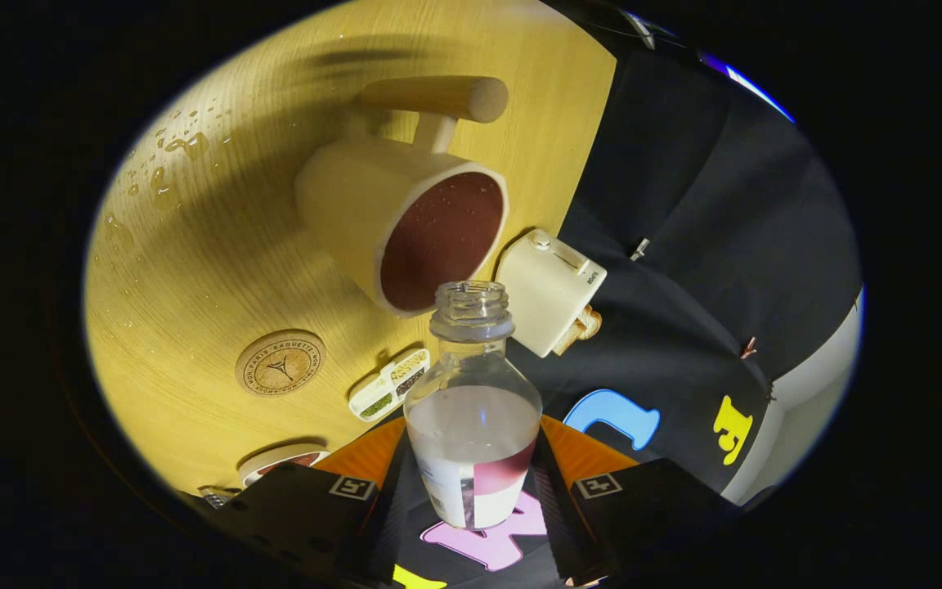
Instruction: Take the bottle from table, then pour the juice into the cup, finally place the bottle on the coaster
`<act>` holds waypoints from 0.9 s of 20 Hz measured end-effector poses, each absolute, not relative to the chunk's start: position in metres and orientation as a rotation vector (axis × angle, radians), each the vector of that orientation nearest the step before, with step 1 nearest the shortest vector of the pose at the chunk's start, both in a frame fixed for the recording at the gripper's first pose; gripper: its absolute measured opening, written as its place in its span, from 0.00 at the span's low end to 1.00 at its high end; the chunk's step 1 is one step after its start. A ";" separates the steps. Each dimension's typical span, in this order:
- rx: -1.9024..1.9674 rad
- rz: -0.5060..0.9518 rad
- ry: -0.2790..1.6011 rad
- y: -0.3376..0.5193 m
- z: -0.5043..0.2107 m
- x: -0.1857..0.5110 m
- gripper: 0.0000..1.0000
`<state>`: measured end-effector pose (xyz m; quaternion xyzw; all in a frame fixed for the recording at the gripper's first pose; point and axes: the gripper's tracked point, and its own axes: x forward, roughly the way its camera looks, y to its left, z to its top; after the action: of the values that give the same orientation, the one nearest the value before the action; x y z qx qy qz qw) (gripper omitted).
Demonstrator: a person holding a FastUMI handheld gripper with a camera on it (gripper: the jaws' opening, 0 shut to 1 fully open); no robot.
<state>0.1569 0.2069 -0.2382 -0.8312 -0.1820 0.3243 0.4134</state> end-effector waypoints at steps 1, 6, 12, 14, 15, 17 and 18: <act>-2.065 0.806 -0.446 0.204 -0.235 0.157 0.73; -1.918 0.742 -0.407 0.190 -0.210 0.156 0.73; -1.582 0.612 -0.221 0.143 -0.165 0.171 0.73; -1.378 0.572 -0.082 0.124 -0.162 0.174 0.73; -1.278 0.559 -0.021 0.116 -0.163 0.175 0.73; -1.095 0.537 0.073 0.111 -0.166 0.179 0.73; -0.992 0.528 0.110 0.113 -0.168 0.180 0.74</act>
<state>0.1801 0.1126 -0.1677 -0.4701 0.0520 0.2502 0.8448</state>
